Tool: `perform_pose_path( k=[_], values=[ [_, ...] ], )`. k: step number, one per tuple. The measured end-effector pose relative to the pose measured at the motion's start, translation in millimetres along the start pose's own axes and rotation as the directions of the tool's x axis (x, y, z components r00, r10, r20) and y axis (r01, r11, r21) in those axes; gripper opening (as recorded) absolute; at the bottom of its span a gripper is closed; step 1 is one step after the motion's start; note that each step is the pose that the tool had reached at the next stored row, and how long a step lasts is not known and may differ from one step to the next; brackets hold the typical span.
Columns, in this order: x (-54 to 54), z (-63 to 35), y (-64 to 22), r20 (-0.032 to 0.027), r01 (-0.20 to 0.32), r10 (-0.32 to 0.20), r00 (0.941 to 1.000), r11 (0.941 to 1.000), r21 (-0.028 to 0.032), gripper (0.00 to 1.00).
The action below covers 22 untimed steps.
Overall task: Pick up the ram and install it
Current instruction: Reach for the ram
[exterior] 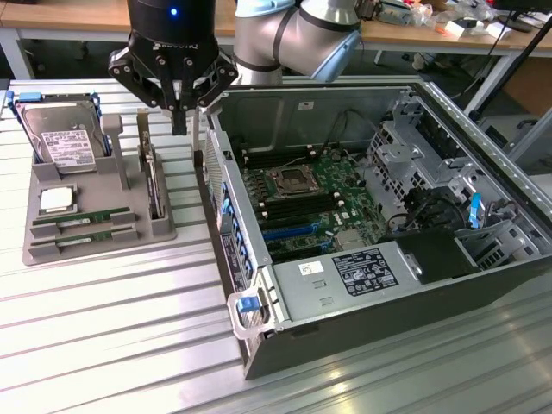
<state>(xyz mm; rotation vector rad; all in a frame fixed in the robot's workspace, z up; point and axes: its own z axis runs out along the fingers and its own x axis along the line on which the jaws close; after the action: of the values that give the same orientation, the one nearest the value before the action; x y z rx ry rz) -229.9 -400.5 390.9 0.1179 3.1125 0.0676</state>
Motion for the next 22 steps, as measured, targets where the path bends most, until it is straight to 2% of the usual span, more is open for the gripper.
perform_pose_path(
  k=[22],
  values=[
    [10.8, 0.8, -4.3, 0.0000, 0.000, 0.000, 1.0000, 1.0000, -0.0001, 0.11]
  ],
)
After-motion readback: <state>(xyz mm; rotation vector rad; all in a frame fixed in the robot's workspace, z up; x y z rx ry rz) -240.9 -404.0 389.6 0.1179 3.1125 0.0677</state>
